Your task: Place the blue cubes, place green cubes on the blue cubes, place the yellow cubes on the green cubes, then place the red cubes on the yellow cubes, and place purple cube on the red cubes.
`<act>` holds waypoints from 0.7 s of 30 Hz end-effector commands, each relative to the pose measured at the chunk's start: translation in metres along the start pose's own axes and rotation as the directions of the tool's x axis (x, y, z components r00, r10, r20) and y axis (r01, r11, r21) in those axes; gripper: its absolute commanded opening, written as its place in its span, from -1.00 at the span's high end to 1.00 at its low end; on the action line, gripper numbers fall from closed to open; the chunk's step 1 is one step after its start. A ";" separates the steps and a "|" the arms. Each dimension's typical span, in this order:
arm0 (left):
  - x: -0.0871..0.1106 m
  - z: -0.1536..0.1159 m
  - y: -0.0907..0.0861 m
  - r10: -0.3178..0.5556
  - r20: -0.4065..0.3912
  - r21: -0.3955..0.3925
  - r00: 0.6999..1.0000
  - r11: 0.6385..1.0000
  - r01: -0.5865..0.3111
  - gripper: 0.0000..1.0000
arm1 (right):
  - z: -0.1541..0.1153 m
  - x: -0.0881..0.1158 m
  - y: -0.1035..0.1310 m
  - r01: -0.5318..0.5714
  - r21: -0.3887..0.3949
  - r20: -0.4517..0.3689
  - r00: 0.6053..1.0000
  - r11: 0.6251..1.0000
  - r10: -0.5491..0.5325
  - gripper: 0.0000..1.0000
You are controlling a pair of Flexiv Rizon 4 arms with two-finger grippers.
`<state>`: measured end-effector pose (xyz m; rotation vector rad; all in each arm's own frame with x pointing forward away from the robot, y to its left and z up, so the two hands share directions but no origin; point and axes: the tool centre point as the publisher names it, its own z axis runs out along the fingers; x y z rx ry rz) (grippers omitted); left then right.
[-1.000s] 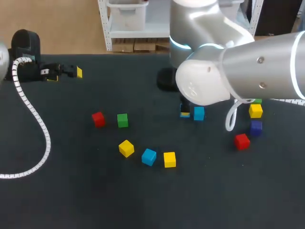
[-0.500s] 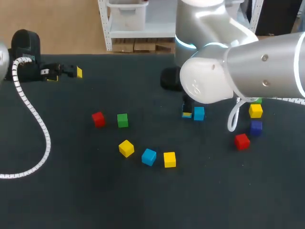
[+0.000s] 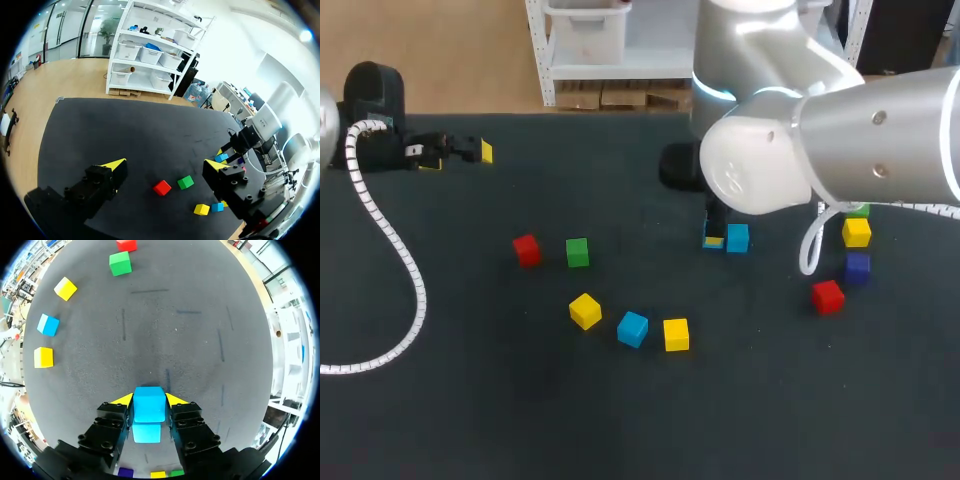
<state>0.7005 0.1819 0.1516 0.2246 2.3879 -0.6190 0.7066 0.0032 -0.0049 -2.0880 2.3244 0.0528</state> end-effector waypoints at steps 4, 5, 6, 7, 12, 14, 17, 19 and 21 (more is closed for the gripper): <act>0.001 0.000 0.002 0.002 0.006 0.011 1.000 1.000 -0.002 -1.00 | 0.000 0.001 0.000 0.006 -0.004 0.005 1.000 1.000 -0.006 1.00; 0.001 0.000 0.002 0.002 0.006 0.011 1.000 1.000 -0.002 -1.00 | 0.000 0.001 0.000 0.007 -0.004 0.006 1.000 1.000 -0.007 1.00; 0.001 0.000 0.002 0.002 0.006 0.011 1.000 1.000 -0.002 -1.00 | 0.000 0.001 0.001 0.008 -0.005 0.006 1.000 1.000 -0.008 1.00; 0.001 0.000 0.002 0.002 0.006 0.011 1.000 1.000 -0.002 -1.00 | 0.001 0.001 0.001 0.009 -0.005 0.006 1.000 1.000 -0.009 1.00; 0.001 0.000 0.002 0.002 0.006 0.011 1.000 1.000 -0.002 -1.00 | 0.002 0.000 0.003 0.020 -0.010 0.006 1.000 1.000 -0.020 0.95; 0.001 0.000 0.002 0.002 0.006 0.011 1.000 1.000 -0.002 -1.00 | 0.001 -0.001 0.004 0.025 -0.011 0.007 1.000 1.000 -0.025 0.95; 0.001 0.000 0.002 0.002 0.006 0.011 1.000 1.000 -0.002 -1.00 | 0.001 -0.002 0.006 0.035 -0.013 0.008 0.999 0.999 -0.035 0.90; 0.001 0.000 0.002 0.002 0.006 0.011 1.000 1.000 -0.002 -1.00 | 0.002 -0.002 0.006 0.041 -0.013 0.006 0.999 0.999 -0.041 0.84; 0.001 0.000 0.002 0.002 0.006 0.011 1.000 1.000 -0.002 -1.00 | 0.002 -0.002 0.007 0.043 -0.013 0.004 0.999 0.999 -0.043 0.73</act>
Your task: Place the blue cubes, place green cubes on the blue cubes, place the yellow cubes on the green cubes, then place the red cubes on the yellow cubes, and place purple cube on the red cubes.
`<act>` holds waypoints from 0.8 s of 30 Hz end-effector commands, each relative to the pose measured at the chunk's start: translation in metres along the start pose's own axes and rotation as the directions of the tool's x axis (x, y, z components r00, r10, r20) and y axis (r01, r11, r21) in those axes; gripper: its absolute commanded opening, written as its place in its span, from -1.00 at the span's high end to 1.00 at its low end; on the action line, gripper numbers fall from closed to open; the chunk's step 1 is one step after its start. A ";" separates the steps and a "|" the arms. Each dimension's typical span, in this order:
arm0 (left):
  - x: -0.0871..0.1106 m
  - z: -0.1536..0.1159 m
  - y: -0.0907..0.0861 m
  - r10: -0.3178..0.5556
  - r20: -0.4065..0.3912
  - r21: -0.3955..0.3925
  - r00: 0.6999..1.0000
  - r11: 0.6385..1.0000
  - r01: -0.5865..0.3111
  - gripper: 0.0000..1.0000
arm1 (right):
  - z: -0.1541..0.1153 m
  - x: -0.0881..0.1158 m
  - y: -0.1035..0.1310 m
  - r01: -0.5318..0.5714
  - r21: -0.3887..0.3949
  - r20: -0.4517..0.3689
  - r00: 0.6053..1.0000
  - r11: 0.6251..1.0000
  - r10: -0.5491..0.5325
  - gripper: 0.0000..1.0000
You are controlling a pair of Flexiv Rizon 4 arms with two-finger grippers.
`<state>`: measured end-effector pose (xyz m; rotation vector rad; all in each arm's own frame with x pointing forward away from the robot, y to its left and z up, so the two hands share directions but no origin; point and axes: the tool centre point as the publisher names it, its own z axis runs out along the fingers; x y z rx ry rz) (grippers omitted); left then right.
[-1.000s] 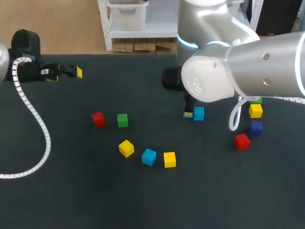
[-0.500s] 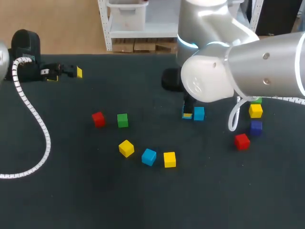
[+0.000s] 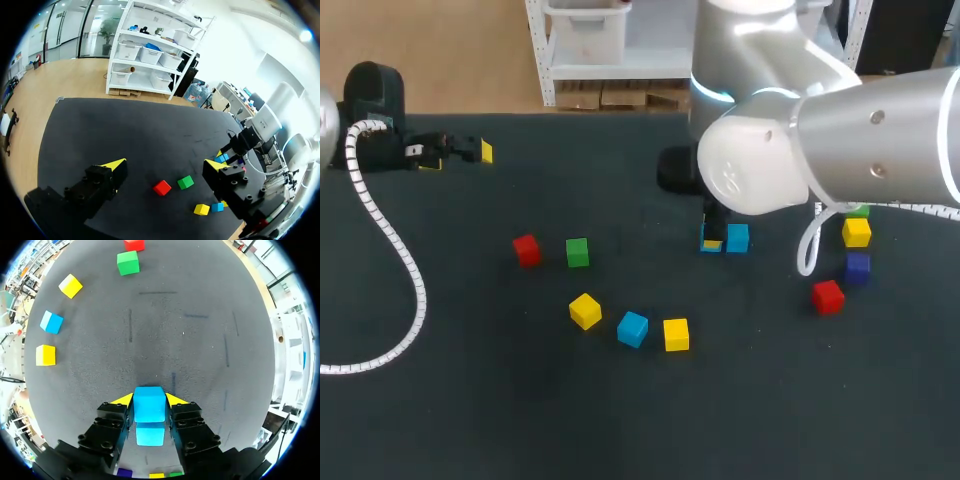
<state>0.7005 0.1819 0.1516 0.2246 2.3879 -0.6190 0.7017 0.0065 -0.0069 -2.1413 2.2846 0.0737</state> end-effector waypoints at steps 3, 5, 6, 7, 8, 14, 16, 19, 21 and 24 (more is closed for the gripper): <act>0.001 0.000 0.002 0.002 0.006 0.011 1.000 1.000 -0.002 -1.00 | 0.000 0.001 0.002 0.005 0.001 -0.002 1.000 1.000 -0.005 0.47; 0.001 0.000 0.002 0.002 0.006 0.011 1.000 1.000 -0.002 -1.00 | 0.000 0.002 0.002 0.014 0.000 -0.005 1.000 1.000 -0.014 0.30; 0.001 0.000 0.002 0.002 0.006 0.011 1.000 1.000 -0.002 -1.00 | 0.000 0.002 0.002 0.016 0.000 -0.005 1.000 1.000 -0.016 0.21; 0.001 0.000 0.002 0.002 0.006 0.011 1.000 1.000 -0.002 -1.00 | 0.000 0.002 0.002 0.017 -0.001 -0.005 1.000 1.000 -0.017 0.10; 0.001 0.000 0.002 0.002 0.006 0.011 1.000 1.000 -0.002 -1.00 | 0.000 0.002 0.002 0.017 0.000 -0.006 1.000 1.000 -0.017 0.05; 0.001 0.000 0.002 0.002 0.006 0.011 1.000 1.000 -0.002 -1.00 | -0.001 0.002 0.000 0.013 0.006 -0.001 1.000 1.000 -0.013 -1.00; 0.001 0.000 0.002 0.002 0.006 0.011 1.000 1.000 -0.002 -1.00 | -0.003 0.002 -0.001 0.000 0.011 0.007 1.000 1.000 0.000 -1.00; 0.001 0.000 0.002 0.002 0.006 0.011 1.000 1.000 -0.002 -1.00 | -0.011 0.002 -0.003 -0.020 0.025 0.022 1.000 0.999 0.019 -1.00; 0.001 0.000 0.002 0.002 0.006 0.011 1.000 1.000 -0.002 -1.00 | -0.020 0.002 -0.003 -0.021 0.034 0.035 0.999 0.999 0.020 -1.00; 0.001 0.000 0.002 0.002 0.006 0.011 1.000 1.000 -0.002 -1.00 | -0.031 0.004 -0.006 -0.036 0.072 0.042 0.999 0.997 0.033 -1.00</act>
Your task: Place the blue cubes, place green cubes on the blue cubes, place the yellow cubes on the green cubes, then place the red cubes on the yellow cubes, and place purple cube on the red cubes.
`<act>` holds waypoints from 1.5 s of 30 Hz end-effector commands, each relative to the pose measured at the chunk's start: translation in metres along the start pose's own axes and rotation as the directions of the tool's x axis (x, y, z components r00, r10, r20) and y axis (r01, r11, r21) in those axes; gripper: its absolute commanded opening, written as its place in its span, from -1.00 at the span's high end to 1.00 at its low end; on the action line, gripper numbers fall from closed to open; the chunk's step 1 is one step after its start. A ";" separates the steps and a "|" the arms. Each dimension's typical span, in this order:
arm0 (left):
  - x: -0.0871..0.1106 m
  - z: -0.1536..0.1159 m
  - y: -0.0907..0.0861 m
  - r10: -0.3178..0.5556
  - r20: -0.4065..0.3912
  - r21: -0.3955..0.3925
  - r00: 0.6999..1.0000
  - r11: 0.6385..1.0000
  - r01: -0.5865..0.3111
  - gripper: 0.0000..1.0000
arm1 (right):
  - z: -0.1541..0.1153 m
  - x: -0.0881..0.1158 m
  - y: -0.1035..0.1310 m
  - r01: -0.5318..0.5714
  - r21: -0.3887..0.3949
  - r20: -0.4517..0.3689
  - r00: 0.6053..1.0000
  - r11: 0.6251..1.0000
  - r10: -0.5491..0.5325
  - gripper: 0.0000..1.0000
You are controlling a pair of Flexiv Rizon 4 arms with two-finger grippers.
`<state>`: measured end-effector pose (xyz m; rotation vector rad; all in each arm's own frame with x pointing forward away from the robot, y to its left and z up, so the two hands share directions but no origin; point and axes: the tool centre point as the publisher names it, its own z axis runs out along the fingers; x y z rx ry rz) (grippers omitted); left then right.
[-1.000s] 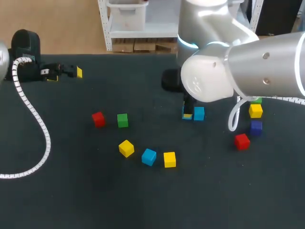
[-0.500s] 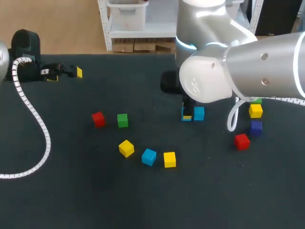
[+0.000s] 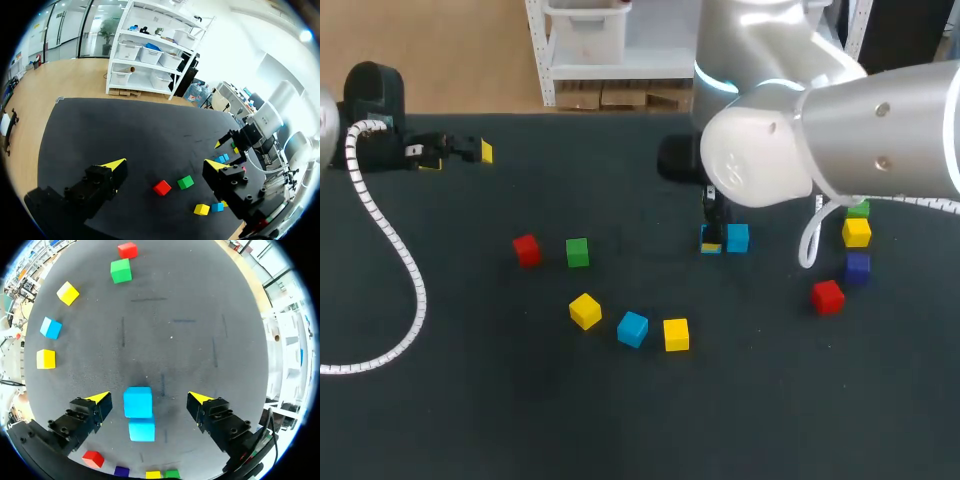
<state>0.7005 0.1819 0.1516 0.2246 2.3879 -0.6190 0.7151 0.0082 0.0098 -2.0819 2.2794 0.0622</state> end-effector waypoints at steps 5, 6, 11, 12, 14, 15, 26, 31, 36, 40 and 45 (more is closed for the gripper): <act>0.001 0.000 0.002 0.002 0.006 0.011 1.000 1.000 -0.002 -1.00 | -0.030 0.009 0.004 -0.019 0.058 0.034 0.999 0.998 0.017 -1.00; 0.001 0.000 0.002 0.002 0.006 0.011 1.000 1.000 -0.002 -1.00 | -0.031 0.009 0.005 -0.014 0.057 0.033 0.999 0.998 0.012 -1.00; 0.001 0.000 0.002 0.002 0.006 0.011 1.000 1.000 -0.002 -1.00 | -0.019 0.007 0.009 0.006 0.041 0.005 1.000 0.999 -0.006 -1.00; 0.001 0.000 0.002 0.002 0.006 0.011 1.000 1.000 -0.002 -1.00 | -0.016 0.007 0.010 0.010 0.035 0.002 1.000 0.999 -0.010 -1.00; 0.001 0.000 0.002 0.002 0.006 0.011 1.000 1.000 -0.002 -1.00 | -0.011 0.005 0.011 0.014 0.026 -0.001 1.000 1.000 -0.014 -1.00; 0.001 0.000 0.002 0.002 0.006 0.011 1.000 1.000 -0.002 -1.00 | -0.008 0.004 0.011 0.018 0.023 -0.005 1.000 1.000 -0.018 -1.00; 0.001 0.000 0.002 0.002 0.006 0.011 1.000 1.000 -0.002 -1.00 | 0.010 0.003 0.003 0.026 0.027 -0.042 0.999 0.999 -0.025 -1.00; 0.001 0.000 0.002 0.002 0.006 0.011 1.000 1.000 -0.002 -1.00 | 0.012 0.004 0.001 0.021 0.028 -0.045 0.999 0.999 -0.020 -1.00; 0.001 0.000 0.002 0.002 0.006 0.011 1.000 1.000 -0.002 -1.00 | 0.012 0.004 0.000 0.014 0.028 -0.043 0.999 1.000 -0.013 -0.31; 0.001 0.000 0.002 0.002 0.006 0.011 1.000 1.000 -0.002 -1.00 | 0.013 0.004 -0.001 0.011 0.031 -0.045 0.999 0.999 -0.009 0.01; 0.001 0.000 0.002 0.002 0.006 0.011 1.000 1.000 -0.002 -1.00 | 0.013 0.004 -0.002 0.009 0.030 -0.045 0.999 1.000 -0.007 0.04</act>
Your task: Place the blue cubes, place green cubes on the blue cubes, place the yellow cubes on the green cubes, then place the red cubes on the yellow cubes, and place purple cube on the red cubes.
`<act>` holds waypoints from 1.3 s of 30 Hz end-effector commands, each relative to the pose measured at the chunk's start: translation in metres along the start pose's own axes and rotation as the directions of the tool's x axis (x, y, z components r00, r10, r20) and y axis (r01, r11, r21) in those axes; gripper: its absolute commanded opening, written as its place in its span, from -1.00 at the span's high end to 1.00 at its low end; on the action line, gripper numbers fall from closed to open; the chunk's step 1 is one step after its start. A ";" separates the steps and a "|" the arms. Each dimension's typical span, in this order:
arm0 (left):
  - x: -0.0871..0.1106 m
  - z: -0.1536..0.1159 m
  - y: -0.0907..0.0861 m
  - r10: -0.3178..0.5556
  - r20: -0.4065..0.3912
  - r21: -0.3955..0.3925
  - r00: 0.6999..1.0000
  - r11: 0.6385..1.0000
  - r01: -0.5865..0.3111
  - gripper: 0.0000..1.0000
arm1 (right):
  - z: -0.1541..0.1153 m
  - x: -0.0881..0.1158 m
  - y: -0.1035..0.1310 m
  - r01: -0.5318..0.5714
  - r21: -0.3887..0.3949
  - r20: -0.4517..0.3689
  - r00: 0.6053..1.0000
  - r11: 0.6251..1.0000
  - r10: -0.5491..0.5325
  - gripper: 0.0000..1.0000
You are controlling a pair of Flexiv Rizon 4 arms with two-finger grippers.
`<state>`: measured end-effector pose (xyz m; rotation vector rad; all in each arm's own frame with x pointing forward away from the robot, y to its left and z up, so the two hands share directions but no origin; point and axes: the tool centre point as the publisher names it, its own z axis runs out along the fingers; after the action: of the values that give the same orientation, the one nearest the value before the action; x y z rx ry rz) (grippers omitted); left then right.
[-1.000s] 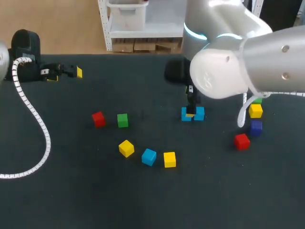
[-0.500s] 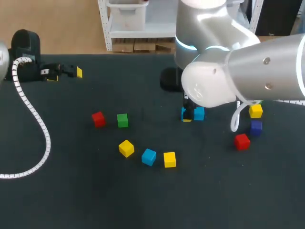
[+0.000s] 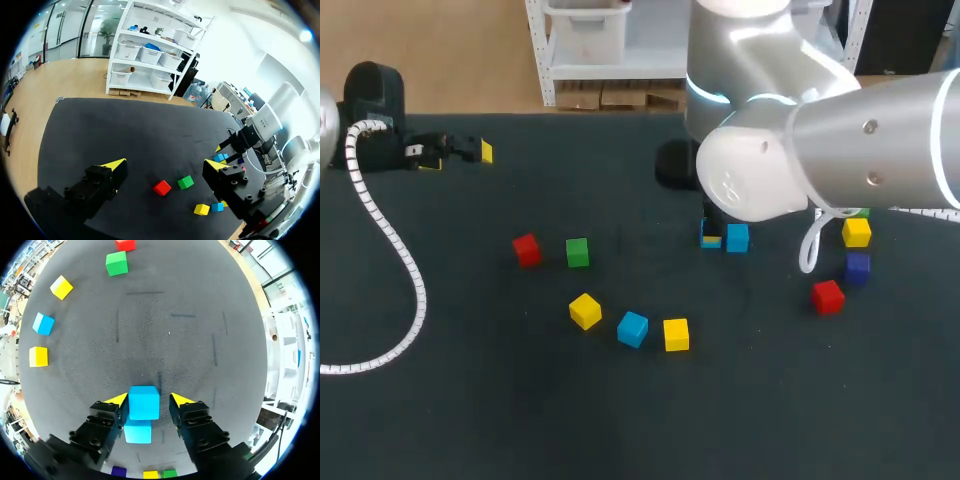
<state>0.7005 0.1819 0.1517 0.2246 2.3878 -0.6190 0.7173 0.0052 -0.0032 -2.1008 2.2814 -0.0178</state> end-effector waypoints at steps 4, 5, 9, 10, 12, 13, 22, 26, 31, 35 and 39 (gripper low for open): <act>0.001 0.000 0.002 0.002 0.006 0.011 1.000 1.000 -0.002 -1.00 | 0.000 0.001 0.000 -0.001 -0.002 -0.001 1.000 1.000 0.001 0.02; 0.001 0.000 0.002 0.002 0.006 0.011 1.000 1.000 -0.002 -1.00 | 0.000 0.001 0.000 0.000 -0.004 -0.001 1.000 1.000 0.000 0.02; 0.001 0.000 0.002 0.002 0.006 0.011 1.000 1.000 -0.002 -1.00 | 0.000 0.001 0.001 0.002 -0.010 -0.003 1.000 1.000 -0.002 0.07; 0.001 0.000 0.002 0.002 0.006 0.011 1.000 1.000 -0.002 -1.00 | 0.000 0.001 0.002 0.002 -0.011 -0.004 1.000 1.000 -0.002 0.10; 0.001 0.000 0.002 0.002 0.006 0.011 1.000 1.000 -0.002 -1.00 | 0.000 0.001 0.003 0.004 -0.014 -0.003 1.000 1.000 -0.004 0.15; 0.001 0.000 0.002 0.002 0.006 0.011 1.000 1.000 -0.002 -1.00 | 0.000 0.001 0.003 0.005 -0.014 -0.002 1.000 1.000 -0.005 0.15; 0.001 0.000 0.002 0.002 0.006 0.011 1.000 1.000 -0.002 -1.00 | -0.002 0.001 0.005 0.010 -0.016 -0.001 1.000 1.000 -0.010 0.17; 0.001 0.000 0.002 0.002 0.006 0.011 1.000 1.000 -0.002 -1.00 | -0.003 0.002 0.008 0.013 -0.021 0.000 1.000 1.000 -0.013 0.30; 0.001 0.000 0.002 0.002 0.006 0.011 1.000 1.000 -0.002 -1.00 | -0.001 0.002 0.009 0.010 -0.027 0.003 1.000 1.000 -0.010 0.47; 0.001 0.000 0.002 0.002 0.006 0.011 1.000 1.000 -0.002 -1.00 | 0.000 0.003 0.010 0.008 -0.035 0.000 1.000 0.999 -0.008 0.56; 0.001 0.000 0.002 0.002 0.006 0.011 1.000 1.000 -0.002 -1.00 | 0.000 0.003 0.011 0.006 -0.040 0.001 1.000 0.999 -0.006 0.54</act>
<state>0.7005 0.1819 0.1516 0.2246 2.3878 -0.6190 0.7074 0.0045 -0.0030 -2.1270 2.2950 0.0244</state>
